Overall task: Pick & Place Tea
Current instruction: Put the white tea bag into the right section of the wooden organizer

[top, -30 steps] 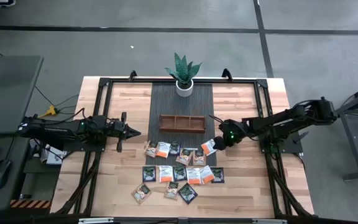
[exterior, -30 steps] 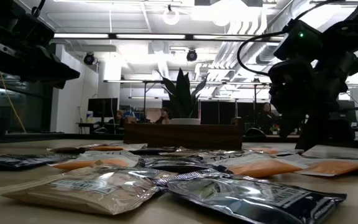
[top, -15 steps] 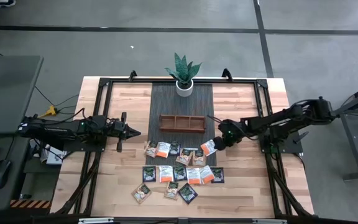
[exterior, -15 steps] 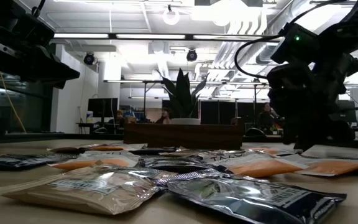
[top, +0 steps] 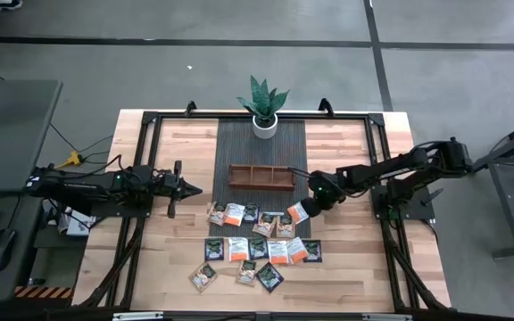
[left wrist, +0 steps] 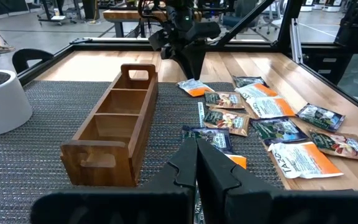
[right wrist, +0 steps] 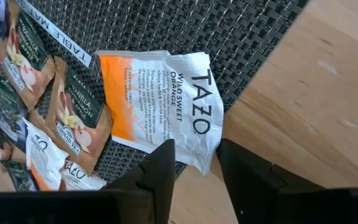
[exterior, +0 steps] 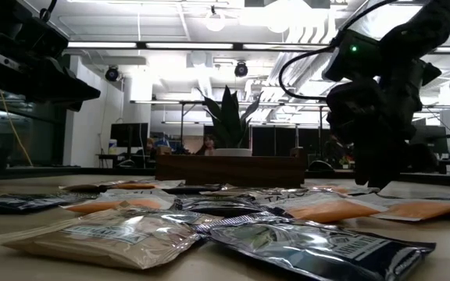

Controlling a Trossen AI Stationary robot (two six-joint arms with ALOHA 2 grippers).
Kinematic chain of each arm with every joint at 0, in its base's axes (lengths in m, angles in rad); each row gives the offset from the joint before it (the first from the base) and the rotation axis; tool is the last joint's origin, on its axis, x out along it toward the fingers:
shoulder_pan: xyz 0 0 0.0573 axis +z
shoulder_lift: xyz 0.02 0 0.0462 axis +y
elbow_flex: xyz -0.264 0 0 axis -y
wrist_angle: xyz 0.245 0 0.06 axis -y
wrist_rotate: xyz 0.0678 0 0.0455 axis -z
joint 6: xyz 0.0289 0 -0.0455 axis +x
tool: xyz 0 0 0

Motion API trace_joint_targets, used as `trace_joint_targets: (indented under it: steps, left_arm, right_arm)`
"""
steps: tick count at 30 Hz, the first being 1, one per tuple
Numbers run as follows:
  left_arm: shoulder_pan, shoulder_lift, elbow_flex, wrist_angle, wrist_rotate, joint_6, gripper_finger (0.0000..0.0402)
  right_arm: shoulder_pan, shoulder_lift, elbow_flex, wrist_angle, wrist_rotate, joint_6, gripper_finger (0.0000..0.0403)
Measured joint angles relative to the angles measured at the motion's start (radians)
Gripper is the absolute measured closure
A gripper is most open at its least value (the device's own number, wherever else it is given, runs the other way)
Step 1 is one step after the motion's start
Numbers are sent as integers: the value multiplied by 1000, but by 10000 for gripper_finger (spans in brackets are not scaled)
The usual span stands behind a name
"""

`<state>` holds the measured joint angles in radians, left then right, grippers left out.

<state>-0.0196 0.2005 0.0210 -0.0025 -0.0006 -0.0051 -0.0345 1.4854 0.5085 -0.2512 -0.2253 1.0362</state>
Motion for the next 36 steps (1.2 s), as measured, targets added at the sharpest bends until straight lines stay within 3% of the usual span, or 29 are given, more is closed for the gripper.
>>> trace_joint_targets:
  steps: [26,30,36]
  left_arm:
    - [0,0,0,0,0,0,401]
    - [0,0,0,0,0,0,401]
    - [0,0,0,0,0,0,401]
  right_arm:
    - [3,23,18,-38,36,37,277]
    - [3,23,18,-45,44,37,302]
    - [3,26,18,-60,51,23,372]
